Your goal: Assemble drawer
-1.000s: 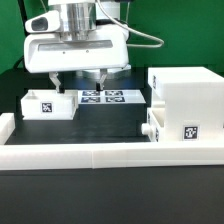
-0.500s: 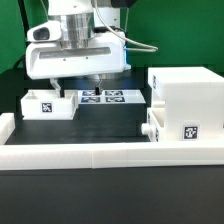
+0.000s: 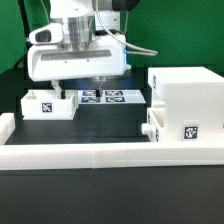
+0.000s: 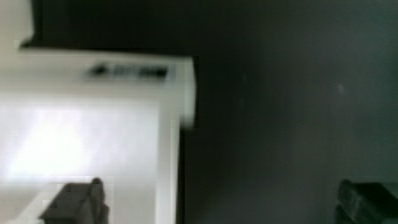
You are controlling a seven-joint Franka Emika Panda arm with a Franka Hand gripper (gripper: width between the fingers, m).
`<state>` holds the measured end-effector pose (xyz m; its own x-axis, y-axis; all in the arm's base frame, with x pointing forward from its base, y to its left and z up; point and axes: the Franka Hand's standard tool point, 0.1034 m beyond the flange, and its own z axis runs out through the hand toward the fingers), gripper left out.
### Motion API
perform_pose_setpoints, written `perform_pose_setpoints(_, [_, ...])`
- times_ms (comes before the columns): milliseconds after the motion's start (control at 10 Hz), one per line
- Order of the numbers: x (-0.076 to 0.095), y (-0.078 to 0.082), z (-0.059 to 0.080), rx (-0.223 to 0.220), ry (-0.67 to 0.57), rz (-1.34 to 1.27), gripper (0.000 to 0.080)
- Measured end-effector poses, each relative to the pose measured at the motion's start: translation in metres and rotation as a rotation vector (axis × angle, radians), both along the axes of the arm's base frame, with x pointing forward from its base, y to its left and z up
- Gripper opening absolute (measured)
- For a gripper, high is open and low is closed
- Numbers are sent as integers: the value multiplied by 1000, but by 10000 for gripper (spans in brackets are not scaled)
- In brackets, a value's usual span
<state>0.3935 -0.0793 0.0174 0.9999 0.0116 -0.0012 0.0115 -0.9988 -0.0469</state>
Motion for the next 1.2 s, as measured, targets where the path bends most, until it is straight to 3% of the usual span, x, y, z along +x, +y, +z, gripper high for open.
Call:
perform_pose_setpoints(500, [-1, -5, -12, -10, -18, 3, 648])
perform_pose_setpoints(600, [-1, -5, -12, -10, -18, 8, 563])
perform_pose_setpoints(700, [-1, -5, -12, -11, -19, 11, 563])
perform_pose_setpoints(1000, [-1, -5, -12, -11, -19, 11, 111])
perform_pose_setpoints(1100, [-1, -5, -12, -11, -19, 11, 111])
perform_pose_setpoints(1200, [-1, -5, -12, -11, -20, 11, 42])
